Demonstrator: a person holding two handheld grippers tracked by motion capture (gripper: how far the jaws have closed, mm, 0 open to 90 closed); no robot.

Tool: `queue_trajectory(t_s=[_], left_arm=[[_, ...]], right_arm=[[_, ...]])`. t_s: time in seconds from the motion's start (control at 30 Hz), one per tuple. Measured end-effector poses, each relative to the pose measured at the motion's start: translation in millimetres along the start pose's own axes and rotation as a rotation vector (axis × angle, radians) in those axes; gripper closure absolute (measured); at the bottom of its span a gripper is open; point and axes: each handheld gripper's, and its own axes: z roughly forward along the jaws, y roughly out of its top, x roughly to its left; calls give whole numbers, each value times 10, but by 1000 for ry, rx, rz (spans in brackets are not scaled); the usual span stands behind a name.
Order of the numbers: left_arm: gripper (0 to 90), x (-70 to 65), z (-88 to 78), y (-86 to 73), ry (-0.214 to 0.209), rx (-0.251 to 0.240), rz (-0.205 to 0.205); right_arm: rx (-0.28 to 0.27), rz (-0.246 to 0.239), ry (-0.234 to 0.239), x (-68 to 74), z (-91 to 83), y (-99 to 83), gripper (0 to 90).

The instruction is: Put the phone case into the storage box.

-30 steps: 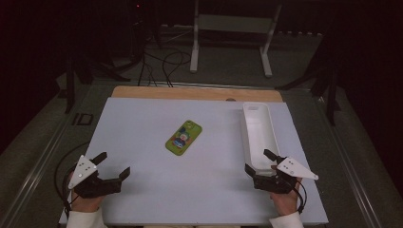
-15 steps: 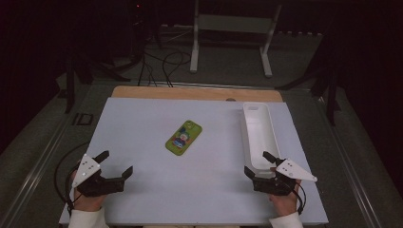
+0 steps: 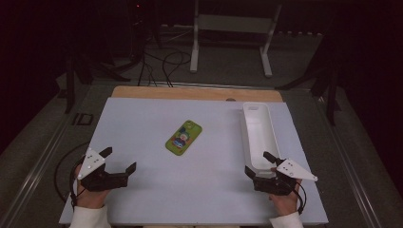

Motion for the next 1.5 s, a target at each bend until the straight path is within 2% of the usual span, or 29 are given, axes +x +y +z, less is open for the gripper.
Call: queue_trajectory(t_s=[0.2, 0.4, 0.43, 0.6, 0.87, 1.5], left_arm=[[1, -49, 120, 126, -15, 1, 11], [1, -74, 249, 241, -25, 35, 28], [1, -79, 327, 298, -27, 48, 30], [1, -67, 476, 373, -22, 82, 30], [1, -58, 677, 446, -24, 129, 20], [1, -175, 1196, 507, -47, 235, 21]], right_arm=[[-4, -4, -8, 2, -13, 4, 86], [-7, 1, -15, -4, -22, 9, 86], [-6, 0, -15, -4, -22, 10, 86], [-2, -2, -15, -5, -18, 9, 86], [2, -3, -14, -2, -9, 5, 87], [2, -4, -16, -10, -10, 4, 87]])
